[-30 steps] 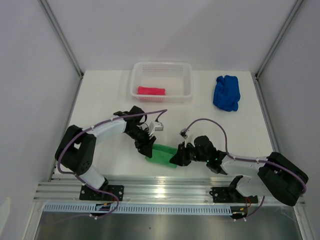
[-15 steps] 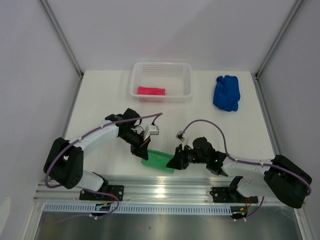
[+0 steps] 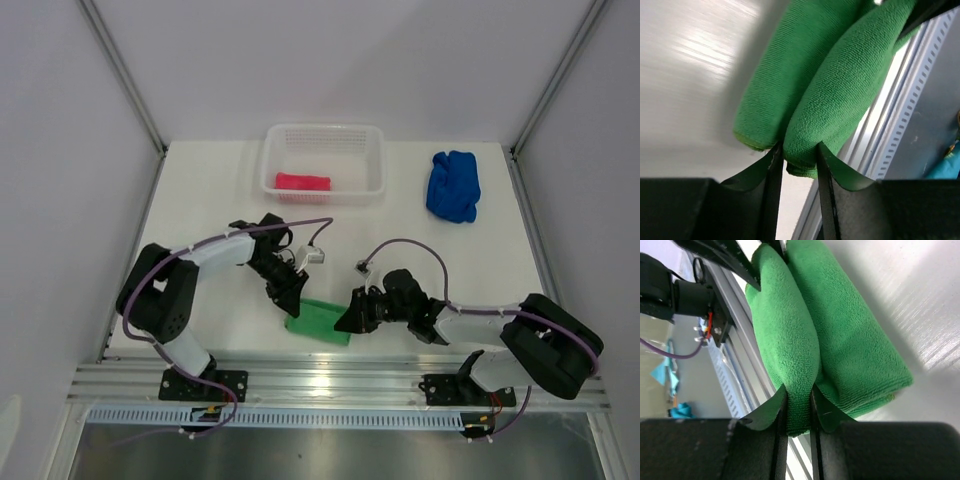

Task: Roll the towels
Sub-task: Roll the towel

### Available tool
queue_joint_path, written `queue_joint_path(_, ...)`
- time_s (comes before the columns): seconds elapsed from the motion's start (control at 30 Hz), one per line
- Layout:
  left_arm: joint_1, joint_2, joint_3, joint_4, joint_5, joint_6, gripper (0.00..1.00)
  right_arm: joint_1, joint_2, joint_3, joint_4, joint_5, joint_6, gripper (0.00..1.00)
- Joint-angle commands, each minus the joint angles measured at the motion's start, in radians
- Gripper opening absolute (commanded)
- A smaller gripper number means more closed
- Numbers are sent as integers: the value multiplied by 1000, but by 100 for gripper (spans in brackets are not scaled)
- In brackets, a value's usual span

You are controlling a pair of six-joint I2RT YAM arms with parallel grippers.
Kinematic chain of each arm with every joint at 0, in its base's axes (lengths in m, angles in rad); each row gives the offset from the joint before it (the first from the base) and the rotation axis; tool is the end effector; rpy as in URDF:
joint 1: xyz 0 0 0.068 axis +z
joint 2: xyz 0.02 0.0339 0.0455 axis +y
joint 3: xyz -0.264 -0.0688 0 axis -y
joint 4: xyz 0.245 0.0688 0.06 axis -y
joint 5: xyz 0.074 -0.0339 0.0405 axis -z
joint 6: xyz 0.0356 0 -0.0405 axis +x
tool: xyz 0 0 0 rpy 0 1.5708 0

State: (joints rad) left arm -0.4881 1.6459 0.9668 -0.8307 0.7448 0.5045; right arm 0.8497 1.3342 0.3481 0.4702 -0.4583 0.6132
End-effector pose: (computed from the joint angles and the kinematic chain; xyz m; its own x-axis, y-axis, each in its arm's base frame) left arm 0.2309 -0.1499 0.1696 -0.5875 0.7143 -0.3804 0.7599 0.3253 -0.5628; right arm 0.1437 0.1873 0.1467 -0.8002 -0.1286 -0.5858 -0.5712 0.4611 0.6791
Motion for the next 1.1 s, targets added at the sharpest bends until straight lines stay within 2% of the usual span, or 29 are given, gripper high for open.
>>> queue_joint_path(0.0, 23, 20, 82, 35, -25, -41, 43, -38, 48, 12, 120, -60, 55, 0)
queue_joint_path(0.1, 28, -1, 92, -1, 25, 11, 55, -40, 51, 20, 113, -77, 56, 0)
queue_joint_path(0.2, 31, -41, 82, -44, 48, 74, 59, -41, 8, 12, 87, -62, 42, 0)
queue_joint_path(0.37, 31, -51, 73, -116, 134, 129, 62, -41, -44, 12, 59, -49, 22, 0)
queue_joint_path(0.57, 31, -26, 52, -122, 191, 154, 63, -41, -76, 14, 30, -36, -3, 0)
queue_joint_path(0.63, 31, -15, 55, -159, 203, 180, 58, -40, -79, 19, 22, -34, 0, 0)
queue_joint_path(0.67, 31, -17, 59, -171, 206, 195, 41, -40, -79, 20, 19, -36, 3, 0)
queue_joint_path(0.77, 31, -47, 36, -202, 182, 197, 15, -26, -93, 23, 10, -46, 31, 0)
queue_joint_path(0.87, 31, -96, 23, -232, 172, 204, 4, -8, -110, 20, 1, -49, 57, 0)
queue_joint_path(0.97, 31, -126, 20, -263, 177, 215, 1, -8, -112, 2, 27, -69, 102, 0)
queue_joint_path(1.07, 32, -101, 7, -214, 147, 171, 2, -21, -95, -14, 39, -72, 122, 0)
